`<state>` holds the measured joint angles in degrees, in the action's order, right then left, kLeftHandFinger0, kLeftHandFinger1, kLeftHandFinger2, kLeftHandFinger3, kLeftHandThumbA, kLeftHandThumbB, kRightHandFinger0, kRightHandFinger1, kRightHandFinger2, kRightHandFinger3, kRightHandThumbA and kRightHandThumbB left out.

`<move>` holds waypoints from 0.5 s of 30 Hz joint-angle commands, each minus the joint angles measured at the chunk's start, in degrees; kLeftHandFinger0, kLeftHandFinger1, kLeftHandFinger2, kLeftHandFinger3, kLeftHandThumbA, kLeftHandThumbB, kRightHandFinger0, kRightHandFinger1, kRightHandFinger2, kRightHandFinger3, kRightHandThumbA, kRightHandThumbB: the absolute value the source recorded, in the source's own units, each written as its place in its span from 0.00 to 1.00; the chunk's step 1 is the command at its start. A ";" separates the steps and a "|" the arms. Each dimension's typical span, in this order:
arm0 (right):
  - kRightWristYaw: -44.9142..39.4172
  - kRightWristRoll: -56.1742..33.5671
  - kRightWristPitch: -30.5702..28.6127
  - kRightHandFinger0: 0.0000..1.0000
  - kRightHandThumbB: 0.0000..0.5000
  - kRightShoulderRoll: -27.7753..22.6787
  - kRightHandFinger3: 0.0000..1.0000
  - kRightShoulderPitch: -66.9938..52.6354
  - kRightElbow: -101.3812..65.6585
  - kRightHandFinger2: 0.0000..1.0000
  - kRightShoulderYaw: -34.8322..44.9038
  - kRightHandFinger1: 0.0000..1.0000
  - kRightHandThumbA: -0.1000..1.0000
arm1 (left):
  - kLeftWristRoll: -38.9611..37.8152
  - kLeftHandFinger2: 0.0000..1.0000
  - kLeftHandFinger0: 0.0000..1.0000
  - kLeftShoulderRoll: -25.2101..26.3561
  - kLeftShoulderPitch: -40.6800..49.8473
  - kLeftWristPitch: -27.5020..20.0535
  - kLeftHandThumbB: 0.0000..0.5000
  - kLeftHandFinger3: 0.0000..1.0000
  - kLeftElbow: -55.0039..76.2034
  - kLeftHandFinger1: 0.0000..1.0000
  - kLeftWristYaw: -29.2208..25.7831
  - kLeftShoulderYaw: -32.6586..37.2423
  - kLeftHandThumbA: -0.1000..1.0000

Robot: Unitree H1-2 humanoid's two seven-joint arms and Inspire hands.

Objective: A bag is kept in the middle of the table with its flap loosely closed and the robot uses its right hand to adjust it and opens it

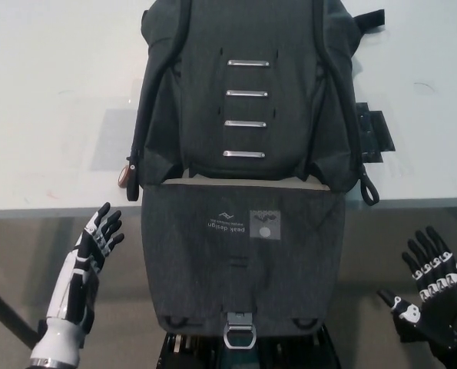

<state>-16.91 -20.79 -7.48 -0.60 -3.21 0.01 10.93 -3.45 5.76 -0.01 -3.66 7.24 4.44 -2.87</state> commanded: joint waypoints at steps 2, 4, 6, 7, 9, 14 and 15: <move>-0.46 -1.29 -2.72 1.00 0.60 -0.27 1.00 1.12 -0.08 1.00 -0.79 1.00 1.00 | 1.64 1.00 1.00 0.67 0.80 -0.68 0.25 1.00 1.50 1.00 0.08 0.63 1.00; -0.32 -0.65 -2.80 1.00 0.60 -0.53 1.00 1.09 -0.15 1.00 -1.05 1.00 1.00 | 1.53 1.00 1.00 0.46 1.43 -0.86 0.25 1.00 1.65 1.00 0.16 0.80 1.00; -0.60 -1.14 -2.62 1.00 0.60 -0.80 1.00 1.03 -0.31 1.00 -1.15 1.00 1.00 | 1.43 1.00 1.00 0.27 2.12 -0.72 0.26 1.00 1.89 1.00 0.27 1.04 1.00; -0.77 -1.85 -2.62 1.00 0.55 -0.78 1.00 0.96 -0.34 1.00 -1.07 1.00 1.00 | 1.08 1.00 1.00 0.07 2.66 -0.66 0.24 1.00 2.15 1.00 0.41 1.22 1.00; -0.53 -1.76 -2.39 1.00 0.58 -0.79 1.00 0.86 -0.43 1.00 -1.14 1.00 1.00 | 0.54 1.00 1.00 0.23 3.37 -0.32 0.23 1.00 2.55 1.00 0.90 1.56 1.00; -0.76 -2.05 -1.00 1.00 0.57 -1.30 1.00 0.58 -0.99 1.00 -1.75 1.00 1.00 | -0.48 1.00 1.00 0.14 4.39 -0.50 0.18 1.00 2.84 1.00 1.20 1.85 1.00; -0.56 -1.86 -0.71 1.00 0.58 -1.36 1.00 0.64 -1.07 1.00 -1.86 1.00 1.00 | -0.44 1.00 1.00 0.10 4.35 -0.47 0.18 1.00 2.81 1.00 1.12 1.83 1.00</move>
<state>-16.98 -21.27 -7.81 -1.10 -3.17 0.40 9.65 -3.03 5.72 4.49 -3.68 7.93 5.01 -1.26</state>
